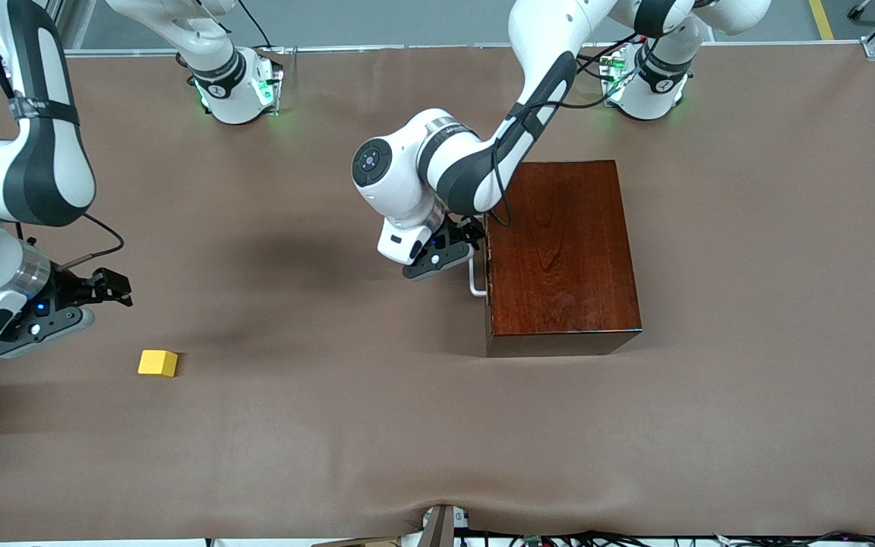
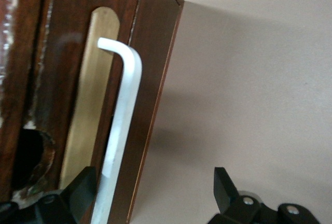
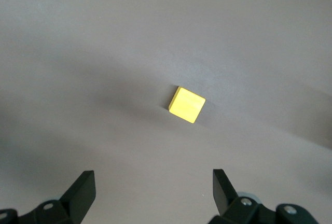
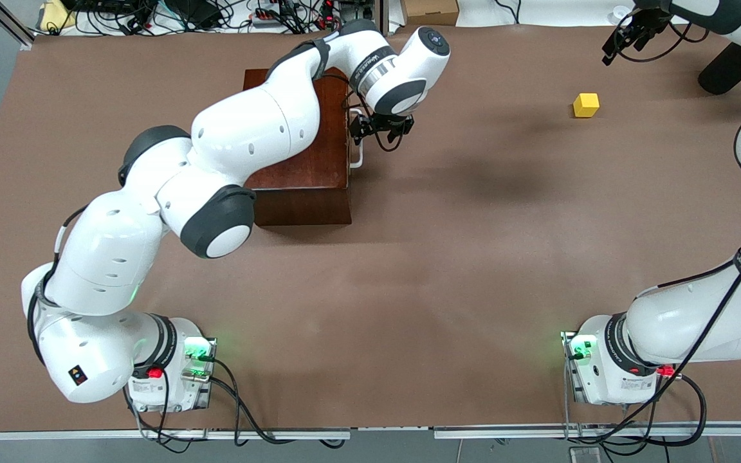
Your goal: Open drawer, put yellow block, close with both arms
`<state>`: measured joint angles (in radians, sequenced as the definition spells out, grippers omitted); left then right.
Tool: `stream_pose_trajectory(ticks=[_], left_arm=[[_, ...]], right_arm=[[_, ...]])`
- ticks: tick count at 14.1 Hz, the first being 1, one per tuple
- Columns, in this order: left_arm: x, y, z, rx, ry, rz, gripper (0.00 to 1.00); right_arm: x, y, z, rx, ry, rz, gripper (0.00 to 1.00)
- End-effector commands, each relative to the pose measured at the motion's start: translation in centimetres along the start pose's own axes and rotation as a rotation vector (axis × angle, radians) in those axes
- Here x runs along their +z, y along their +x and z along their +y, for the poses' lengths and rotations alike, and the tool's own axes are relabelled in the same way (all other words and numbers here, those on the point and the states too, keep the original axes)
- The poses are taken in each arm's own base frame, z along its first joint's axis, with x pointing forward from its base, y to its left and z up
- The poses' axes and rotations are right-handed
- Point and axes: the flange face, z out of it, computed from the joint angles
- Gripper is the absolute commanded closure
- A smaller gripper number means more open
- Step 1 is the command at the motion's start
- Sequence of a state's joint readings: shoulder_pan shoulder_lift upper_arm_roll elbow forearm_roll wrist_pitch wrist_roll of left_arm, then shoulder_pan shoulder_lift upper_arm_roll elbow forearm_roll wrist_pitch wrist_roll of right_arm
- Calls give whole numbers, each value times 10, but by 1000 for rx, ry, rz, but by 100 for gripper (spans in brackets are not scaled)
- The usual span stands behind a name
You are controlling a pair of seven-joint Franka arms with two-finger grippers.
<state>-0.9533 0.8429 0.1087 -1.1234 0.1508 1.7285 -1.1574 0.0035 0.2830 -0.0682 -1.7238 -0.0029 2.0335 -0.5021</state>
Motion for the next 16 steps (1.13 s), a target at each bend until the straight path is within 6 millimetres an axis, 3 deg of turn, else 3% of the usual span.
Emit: stream_pose_trajectory(ticks=[1, 4, 9, 13, 16], left_arm=[[-4, 3, 7, 55, -20, 46, 0], [-8, 1, 12, 83, -53, 61, 0], [-12, -3, 20, 95, -103, 73, 0], [-19, -16, 31, 109, -159, 75, 0], [-24, -26, 39, 120, -201, 78, 0]], right_arm=[[27, 3, 7, 4, -16, -9, 0], [51, 8, 15, 32, -1, -7, 0], [118, 14, 55, 128, 30, 29, 0], [169, 14, 70, 225, 122, 22, 0], [181, 18, 72, 353, 132, 10, 0]])
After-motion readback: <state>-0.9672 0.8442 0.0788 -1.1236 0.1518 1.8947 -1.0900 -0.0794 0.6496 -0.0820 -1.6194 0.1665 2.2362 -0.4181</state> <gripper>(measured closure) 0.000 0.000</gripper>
